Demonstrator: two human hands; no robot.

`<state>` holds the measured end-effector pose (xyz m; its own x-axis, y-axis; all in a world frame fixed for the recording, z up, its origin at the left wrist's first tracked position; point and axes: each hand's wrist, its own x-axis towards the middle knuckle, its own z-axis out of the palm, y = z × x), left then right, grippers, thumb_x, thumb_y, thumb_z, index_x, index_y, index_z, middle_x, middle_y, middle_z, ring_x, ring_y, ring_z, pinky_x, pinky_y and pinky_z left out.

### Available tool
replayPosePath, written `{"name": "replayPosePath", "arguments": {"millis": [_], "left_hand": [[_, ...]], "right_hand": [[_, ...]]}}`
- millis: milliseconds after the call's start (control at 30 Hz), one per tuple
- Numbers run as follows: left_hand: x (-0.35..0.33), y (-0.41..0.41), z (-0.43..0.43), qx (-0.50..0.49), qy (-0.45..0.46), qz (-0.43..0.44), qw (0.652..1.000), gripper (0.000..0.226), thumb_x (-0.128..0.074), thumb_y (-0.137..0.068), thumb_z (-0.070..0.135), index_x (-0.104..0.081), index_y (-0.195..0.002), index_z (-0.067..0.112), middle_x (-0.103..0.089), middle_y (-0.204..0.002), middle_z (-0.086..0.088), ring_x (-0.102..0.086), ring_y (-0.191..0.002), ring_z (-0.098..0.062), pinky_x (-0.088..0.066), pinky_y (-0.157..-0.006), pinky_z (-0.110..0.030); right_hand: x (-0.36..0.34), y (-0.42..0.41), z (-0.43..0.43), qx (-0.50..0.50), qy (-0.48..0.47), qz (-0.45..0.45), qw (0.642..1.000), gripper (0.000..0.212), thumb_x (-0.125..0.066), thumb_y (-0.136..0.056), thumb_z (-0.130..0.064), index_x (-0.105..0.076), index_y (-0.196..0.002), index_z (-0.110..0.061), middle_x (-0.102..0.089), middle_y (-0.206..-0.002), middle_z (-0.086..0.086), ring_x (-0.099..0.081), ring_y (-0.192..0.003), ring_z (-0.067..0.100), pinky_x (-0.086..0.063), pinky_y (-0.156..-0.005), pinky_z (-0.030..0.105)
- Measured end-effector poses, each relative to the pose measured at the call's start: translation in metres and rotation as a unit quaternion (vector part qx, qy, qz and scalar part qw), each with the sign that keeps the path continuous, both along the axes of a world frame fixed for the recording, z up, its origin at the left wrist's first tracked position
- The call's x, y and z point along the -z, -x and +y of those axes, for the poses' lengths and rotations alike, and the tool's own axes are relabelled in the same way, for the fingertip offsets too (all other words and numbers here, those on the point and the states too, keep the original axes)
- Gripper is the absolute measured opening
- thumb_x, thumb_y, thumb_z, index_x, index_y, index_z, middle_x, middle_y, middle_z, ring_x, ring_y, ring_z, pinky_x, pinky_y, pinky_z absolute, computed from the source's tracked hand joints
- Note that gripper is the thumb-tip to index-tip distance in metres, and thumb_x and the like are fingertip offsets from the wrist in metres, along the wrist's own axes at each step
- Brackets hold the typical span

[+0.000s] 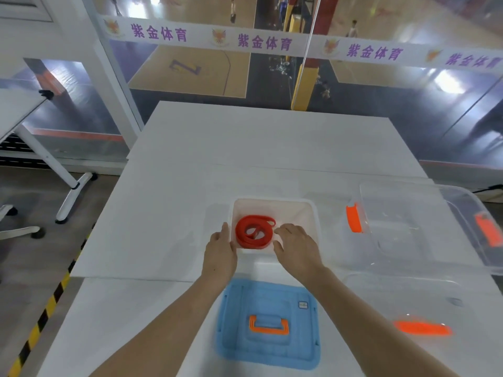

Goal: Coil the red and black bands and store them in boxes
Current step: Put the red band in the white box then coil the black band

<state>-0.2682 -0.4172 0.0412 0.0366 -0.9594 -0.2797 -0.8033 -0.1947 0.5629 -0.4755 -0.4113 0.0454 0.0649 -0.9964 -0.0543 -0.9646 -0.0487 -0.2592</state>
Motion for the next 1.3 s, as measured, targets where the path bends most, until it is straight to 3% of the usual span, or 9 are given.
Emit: {"name": "replayPosePath", "arguments": {"millis": [100,200,400,633,933,1033,1133,1300], "left_hand": [[-0.016,-0.001,0.042,0.050,0.044,-0.016,0.998,0.055,-0.038,-0.108,0.025,-0.023,-0.160,0.018,-0.052,-0.138,-0.011,-0.053,-0.121,-0.026,-0.049,-0.094,-0.035],[-0.029,0.003,0.089,0.102,0.055,-0.052,0.992,0.054,-0.036,-0.108,0.030,-0.024,-0.160,0.021,-0.043,-0.152,-0.004,-0.044,-0.136,-0.024,-0.050,-0.099,-0.039],[-0.045,0.039,0.173,0.217,0.065,-0.095,0.969,0.054,-0.032,-0.109,0.035,-0.023,-0.161,0.025,-0.030,-0.164,0.001,-0.031,-0.149,-0.020,-0.040,-0.111,-0.038],[-0.033,0.100,0.266,0.297,0.068,-0.110,0.946,0.051,-0.032,-0.108,0.037,-0.030,-0.158,0.025,-0.036,-0.160,0.002,-0.034,-0.146,-0.022,-0.036,-0.113,-0.043],[0.006,0.234,0.366,0.336,0.045,-0.117,0.934,0.048,-0.033,-0.109,0.037,-0.034,-0.155,0.026,-0.044,-0.150,0.001,-0.044,-0.134,-0.021,-0.046,-0.100,-0.038],[0.028,0.280,0.405,0.343,0.015,-0.110,0.933,0.045,-0.034,-0.109,0.035,-0.038,-0.153,0.026,-0.044,-0.149,0.001,-0.044,-0.133,-0.022,-0.045,-0.098,-0.037],[0.047,0.316,0.436,0.350,0.000,-0.121,0.929,0.039,-0.036,-0.108,0.028,-0.044,-0.146,0.024,-0.043,-0.150,-0.002,-0.043,-0.132,-0.022,-0.044,-0.096,-0.036],[0.070,0.337,0.472,0.332,-0.045,-0.113,0.935,0.048,-0.041,-0.106,0.018,-0.038,-0.154,0.021,-0.031,-0.162,-0.009,-0.034,-0.145,-0.026,-0.037,-0.111,-0.037]], "right_hand": [[-0.019,0.000,0.047,0.002,0.024,0.008,1.000,0.038,-0.055,-0.103,-0.029,-0.064,-0.139,-0.018,-0.061,-0.143,-0.001,-0.057,-0.131,0.024,-0.054,-0.096,0.040],[-0.036,0.004,0.100,0.011,0.048,0.019,0.999,0.035,-0.064,-0.098,-0.027,-0.070,-0.131,-0.017,-0.067,-0.135,0.001,-0.063,-0.125,0.026,-0.057,-0.090,0.041],[-0.060,0.033,0.217,0.086,0.099,0.029,0.991,0.029,-0.079,-0.085,-0.024,-0.076,-0.113,-0.019,-0.074,-0.119,-0.001,-0.071,-0.111,0.025,-0.062,-0.078,0.040],[-0.046,0.109,0.346,0.165,0.094,0.015,0.982,0.027,-0.079,-0.086,-0.022,-0.076,-0.113,-0.019,-0.074,-0.119,-0.001,-0.069,-0.114,0.026,-0.062,-0.079,0.042],[-0.001,0.263,0.462,0.204,0.024,0.017,0.979,0.021,-0.072,-0.090,-0.022,-0.076,-0.110,-0.018,-0.075,-0.112,-0.002,-0.070,-0.107,0.028,-0.062,-0.072,0.041],[0.016,0.317,0.493,0.187,-0.010,0.007,0.982,0.023,-0.068,-0.094,-0.021,-0.075,-0.116,-0.018,-0.074,-0.115,-0.002,-0.067,-0.113,0.028,-0.060,-0.077,0.041],[0.027,0.355,0.515,0.173,-0.056,0.003,0.983,0.030,-0.059,-0.101,-0.025,-0.069,-0.128,-0.022,-0.067,-0.131,-0.005,-0.057,-0.129,0.023,-0.054,-0.091,0.038],[0.044,0.376,0.527,0.102,-0.133,-0.019,0.986,0.037,-0.056,-0.103,-0.029,-0.061,-0.139,-0.024,-0.057,-0.146,-0.006,-0.045,-0.141,0.019,-0.047,-0.105,0.034]]}}
